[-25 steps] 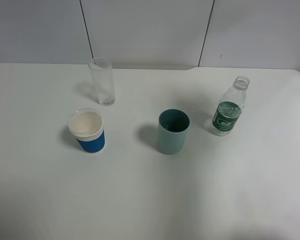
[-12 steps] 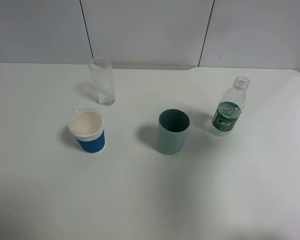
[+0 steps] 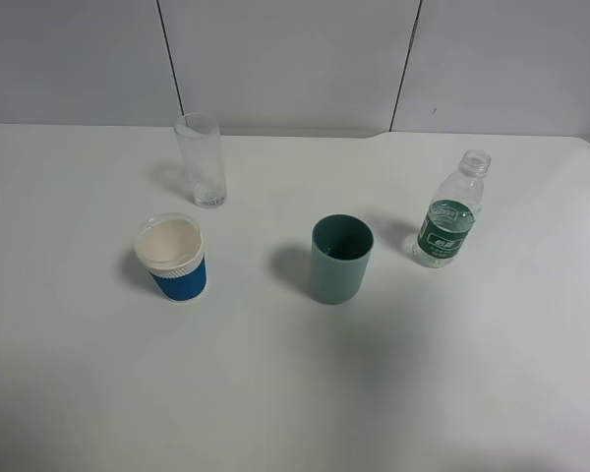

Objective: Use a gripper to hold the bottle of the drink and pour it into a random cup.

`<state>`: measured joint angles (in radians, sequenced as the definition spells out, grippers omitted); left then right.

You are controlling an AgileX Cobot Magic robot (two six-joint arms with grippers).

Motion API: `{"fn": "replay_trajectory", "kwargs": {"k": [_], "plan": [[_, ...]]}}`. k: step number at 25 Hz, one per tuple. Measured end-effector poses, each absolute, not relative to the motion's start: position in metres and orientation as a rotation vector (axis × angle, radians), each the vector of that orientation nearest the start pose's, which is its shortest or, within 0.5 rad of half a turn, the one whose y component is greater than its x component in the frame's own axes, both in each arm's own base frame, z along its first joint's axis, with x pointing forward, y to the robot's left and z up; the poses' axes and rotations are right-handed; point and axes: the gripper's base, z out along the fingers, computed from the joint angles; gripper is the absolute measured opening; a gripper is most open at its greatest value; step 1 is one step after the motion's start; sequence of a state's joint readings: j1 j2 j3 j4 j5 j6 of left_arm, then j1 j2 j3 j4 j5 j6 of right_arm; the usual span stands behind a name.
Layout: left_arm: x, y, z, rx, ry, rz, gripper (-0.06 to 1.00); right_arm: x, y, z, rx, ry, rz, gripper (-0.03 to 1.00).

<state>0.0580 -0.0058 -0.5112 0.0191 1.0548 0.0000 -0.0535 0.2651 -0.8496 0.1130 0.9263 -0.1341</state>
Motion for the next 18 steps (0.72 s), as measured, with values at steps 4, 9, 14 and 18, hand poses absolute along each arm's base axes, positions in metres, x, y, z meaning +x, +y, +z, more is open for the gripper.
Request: {"fn": "replay_trajectory", "kwargs": {"k": [4, 9, 14, 18], "plan": [[-0.007, 0.001, 0.281, -0.060, 2.021, 0.059, 0.98, -0.006, 0.009, 0.375, -0.080, 1.812, 0.005, 0.91], [-0.007, 0.001, 0.281, -0.060, 2.021, 0.059, 0.98, -0.011, 0.014, 0.335, -0.101, 1.855, 0.068, 0.91], [-0.007, 0.001, 0.281, -0.060, 2.021, 0.059, 0.98, -0.014, 0.016, 0.302, -0.138, 1.927, 0.079, 0.91], [-0.007, 0.001, 0.281, -0.060, 2.021, 0.059, 0.98, -0.011, 0.014, 0.289, -0.144, 1.996, 0.054, 0.91]]}}
